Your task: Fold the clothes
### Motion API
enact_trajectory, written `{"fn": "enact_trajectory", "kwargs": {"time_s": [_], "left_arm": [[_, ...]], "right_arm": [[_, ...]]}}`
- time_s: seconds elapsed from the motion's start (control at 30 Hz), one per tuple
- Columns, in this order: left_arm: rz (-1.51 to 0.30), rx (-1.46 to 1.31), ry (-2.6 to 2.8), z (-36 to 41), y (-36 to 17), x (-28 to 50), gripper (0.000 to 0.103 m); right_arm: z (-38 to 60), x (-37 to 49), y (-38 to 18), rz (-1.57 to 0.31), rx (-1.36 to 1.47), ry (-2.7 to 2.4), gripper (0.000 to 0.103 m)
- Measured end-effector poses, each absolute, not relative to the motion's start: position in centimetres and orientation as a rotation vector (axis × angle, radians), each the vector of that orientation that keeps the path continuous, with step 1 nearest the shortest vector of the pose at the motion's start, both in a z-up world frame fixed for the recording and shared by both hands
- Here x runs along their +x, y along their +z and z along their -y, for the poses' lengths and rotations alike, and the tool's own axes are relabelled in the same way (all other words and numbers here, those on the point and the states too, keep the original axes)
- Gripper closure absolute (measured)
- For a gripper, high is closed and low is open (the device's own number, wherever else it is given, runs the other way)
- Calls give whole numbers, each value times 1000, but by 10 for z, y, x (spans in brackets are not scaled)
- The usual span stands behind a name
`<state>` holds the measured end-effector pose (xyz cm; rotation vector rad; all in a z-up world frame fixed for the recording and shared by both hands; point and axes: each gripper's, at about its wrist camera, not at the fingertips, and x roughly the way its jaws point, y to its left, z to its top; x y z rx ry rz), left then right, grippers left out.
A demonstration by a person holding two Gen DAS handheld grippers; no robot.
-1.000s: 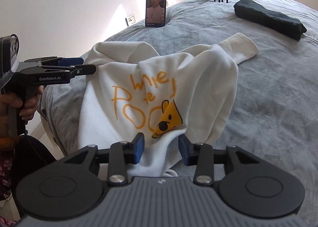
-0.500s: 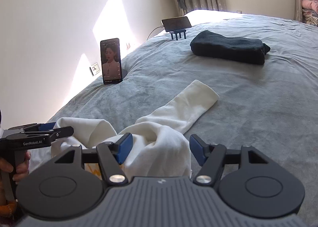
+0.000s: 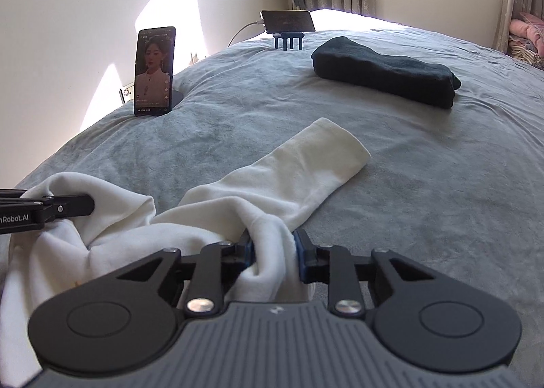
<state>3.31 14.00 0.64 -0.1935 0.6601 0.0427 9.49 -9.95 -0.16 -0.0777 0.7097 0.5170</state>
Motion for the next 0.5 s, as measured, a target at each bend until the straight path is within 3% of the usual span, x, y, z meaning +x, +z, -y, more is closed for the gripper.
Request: {"fn": "enact_trajectory", "kwargs": {"time_s": [0.5], "left_arm": [[-306, -291, 90, -121, 55, 19, 89]], "right_arm": [[190, 47, 62, -394, 78, 174, 84]]}}
